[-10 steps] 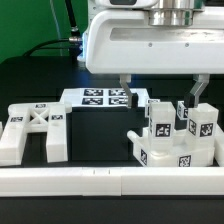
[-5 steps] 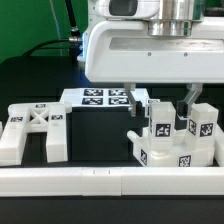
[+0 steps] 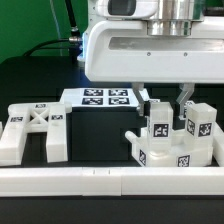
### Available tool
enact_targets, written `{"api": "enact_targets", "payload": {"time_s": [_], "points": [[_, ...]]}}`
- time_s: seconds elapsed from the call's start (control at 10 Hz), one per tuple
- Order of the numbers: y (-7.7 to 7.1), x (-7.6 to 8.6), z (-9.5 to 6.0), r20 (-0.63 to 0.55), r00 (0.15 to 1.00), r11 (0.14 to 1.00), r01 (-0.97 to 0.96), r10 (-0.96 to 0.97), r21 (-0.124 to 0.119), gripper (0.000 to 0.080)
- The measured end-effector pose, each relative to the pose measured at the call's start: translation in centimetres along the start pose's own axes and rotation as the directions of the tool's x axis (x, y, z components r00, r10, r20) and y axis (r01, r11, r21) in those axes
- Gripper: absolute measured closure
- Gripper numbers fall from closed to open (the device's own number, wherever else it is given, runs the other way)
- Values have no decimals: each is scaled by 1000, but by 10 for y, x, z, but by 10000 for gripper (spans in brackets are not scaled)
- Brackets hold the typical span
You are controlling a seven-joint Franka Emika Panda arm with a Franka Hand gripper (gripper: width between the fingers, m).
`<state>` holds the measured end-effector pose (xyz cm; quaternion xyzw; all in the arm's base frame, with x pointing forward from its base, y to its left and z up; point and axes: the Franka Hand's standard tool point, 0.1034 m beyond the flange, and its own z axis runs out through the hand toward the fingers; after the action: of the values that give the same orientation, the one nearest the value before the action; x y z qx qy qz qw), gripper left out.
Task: Assemble chair
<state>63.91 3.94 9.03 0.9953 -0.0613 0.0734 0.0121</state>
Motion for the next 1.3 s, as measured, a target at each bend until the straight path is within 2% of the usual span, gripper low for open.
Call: {"api": "enact_targets", "payload": {"time_s": [0.3, 0.7, 1.0, 1.1, 1.2, 1.3], "points": [[-1, -1, 0, 6, 956, 955, -295, 295, 8, 505], [-5, -3, 1, 25, 766, 766, -642, 642, 13, 505], [-5, -2, 1, 32, 623, 623, -782, 781, 17, 505], [-5, -2, 1, 32, 636, 636, -772, 771, 17, 505], [-5, -3, 1, 32, 669, 669, -743, 743, 18, 420], [-5, -3, 1, 33, 692, 692, -722, 721, 16, 283]]}}
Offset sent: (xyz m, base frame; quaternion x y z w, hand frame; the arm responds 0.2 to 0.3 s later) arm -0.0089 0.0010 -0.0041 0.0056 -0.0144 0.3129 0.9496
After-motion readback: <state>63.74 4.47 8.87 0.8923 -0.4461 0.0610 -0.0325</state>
